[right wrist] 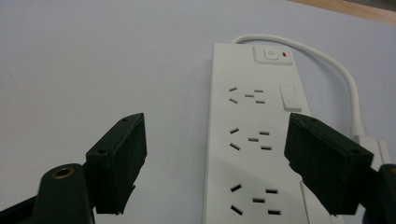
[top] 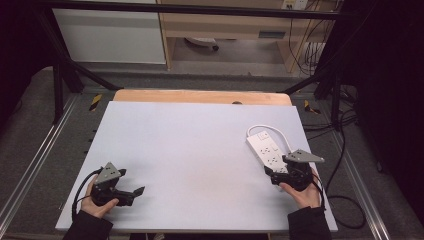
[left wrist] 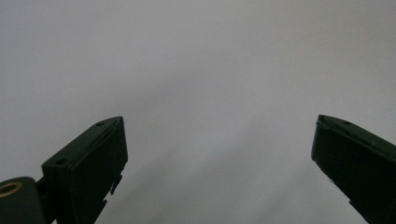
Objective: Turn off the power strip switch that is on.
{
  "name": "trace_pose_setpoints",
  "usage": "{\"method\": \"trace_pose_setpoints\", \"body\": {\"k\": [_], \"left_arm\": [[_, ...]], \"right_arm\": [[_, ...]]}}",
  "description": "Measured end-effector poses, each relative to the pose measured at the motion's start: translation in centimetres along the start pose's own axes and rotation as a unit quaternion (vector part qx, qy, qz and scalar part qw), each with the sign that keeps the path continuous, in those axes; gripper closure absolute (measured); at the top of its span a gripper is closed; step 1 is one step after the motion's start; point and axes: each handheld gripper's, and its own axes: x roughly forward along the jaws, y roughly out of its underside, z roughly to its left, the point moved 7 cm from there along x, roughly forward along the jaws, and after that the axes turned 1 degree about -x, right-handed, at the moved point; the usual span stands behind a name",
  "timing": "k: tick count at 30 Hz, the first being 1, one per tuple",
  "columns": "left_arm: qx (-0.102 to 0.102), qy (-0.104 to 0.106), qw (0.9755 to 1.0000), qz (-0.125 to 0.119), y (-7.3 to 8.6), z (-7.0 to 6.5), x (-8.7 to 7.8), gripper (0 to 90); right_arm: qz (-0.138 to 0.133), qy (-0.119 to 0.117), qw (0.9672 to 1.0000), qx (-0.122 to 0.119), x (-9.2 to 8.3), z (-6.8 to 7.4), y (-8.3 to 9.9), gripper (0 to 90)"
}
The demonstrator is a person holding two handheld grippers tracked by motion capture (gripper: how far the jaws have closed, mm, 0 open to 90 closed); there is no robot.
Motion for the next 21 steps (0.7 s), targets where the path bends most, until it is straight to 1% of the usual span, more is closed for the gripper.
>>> {"method": "trace_pose_setpoints", "body": {"k": [4,11,21], "left_arm": [[0.0,0.0,1.0,-0.001,0.0,0.0,0.0,3.2],[-0.001,-0.001,1.0,-0.001,0.0,0.0,0.0,3.2],[-0.001,-0.001,1.0,-0.002,0.0,0.0,0.0,3.3]], "right_arm": [[-0.003,0.002,1.0,0.001,0.1,-0.1,-0.2,24.0],[-0.01,0.014,0.9999,0.002,0.3,-0.7,-0.3,31.2],[-0.008,0.018,0.9998,0.004,0.6,-1.1,-0.5,40.0]]}}
